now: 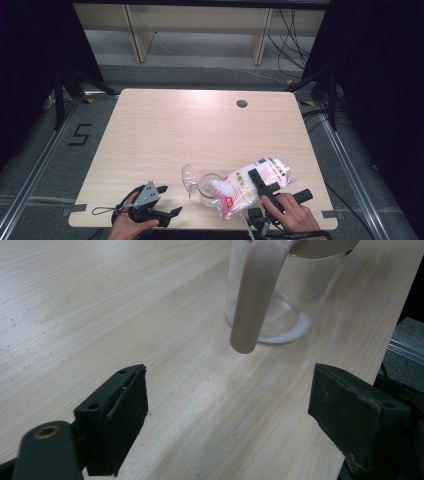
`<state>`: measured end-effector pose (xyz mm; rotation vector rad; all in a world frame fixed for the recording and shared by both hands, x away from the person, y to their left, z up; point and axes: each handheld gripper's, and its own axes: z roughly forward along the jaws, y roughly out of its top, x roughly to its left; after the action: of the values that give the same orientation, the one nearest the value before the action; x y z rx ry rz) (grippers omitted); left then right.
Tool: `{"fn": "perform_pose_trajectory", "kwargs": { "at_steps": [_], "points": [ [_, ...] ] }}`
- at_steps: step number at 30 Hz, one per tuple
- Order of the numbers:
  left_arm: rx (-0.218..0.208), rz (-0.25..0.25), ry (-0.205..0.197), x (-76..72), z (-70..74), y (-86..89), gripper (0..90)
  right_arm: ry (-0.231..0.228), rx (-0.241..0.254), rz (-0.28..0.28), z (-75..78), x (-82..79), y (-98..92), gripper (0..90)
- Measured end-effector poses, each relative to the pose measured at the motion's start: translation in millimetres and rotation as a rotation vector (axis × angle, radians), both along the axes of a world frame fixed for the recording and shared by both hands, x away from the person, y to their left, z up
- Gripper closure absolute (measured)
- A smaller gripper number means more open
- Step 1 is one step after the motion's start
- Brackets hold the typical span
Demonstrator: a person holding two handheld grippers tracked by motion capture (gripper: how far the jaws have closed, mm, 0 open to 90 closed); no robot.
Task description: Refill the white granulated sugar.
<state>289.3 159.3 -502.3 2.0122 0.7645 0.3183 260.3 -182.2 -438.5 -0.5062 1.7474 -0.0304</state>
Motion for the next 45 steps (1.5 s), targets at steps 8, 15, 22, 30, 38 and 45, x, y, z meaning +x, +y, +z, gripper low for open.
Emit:
{"fn": "perform_pose_trajectory", "kwargs": {
  "at_steps": [8,15,22,30,38,45],
  "points": [
    [-0.010,0.001,0.008,-0.4,-0.4,-0.6,15.7,-0.002,-0.002,0.002,0.1,0.0,-0.3,50.5],
    [-0.009,-0.001,0.008,-0.3,-0.4,-0.6,15.7,-0.005,0.001,-0.003,2.0,-0.6,-0.9,50.6],
    [-0.010,0.001,0.008,-0.3,-0.4,-0.6,15.7,-0.008,0.001,-0.005,2.4,-1.4,-0.6,50.7],
    [-0.009,0.001,0.009,-0.4,-0.4,-0.6,15.7,-0.006,-0.003,-0.010,3.1,-1.6,-1.2,50.8],
    [-0.010,0.001,0.009,-0.4,-0.4,-0.5,15.6,-0.004,-0.010,-0.027,3.4,-1.5,-2.8,50.8],
    [-0.010,0.000,0.010,-0.3,-0.5,-0.6,15.7,-0.001,-0.016,-0.024,4.2,-2.3,-1.9,50.9]
  ]
}}
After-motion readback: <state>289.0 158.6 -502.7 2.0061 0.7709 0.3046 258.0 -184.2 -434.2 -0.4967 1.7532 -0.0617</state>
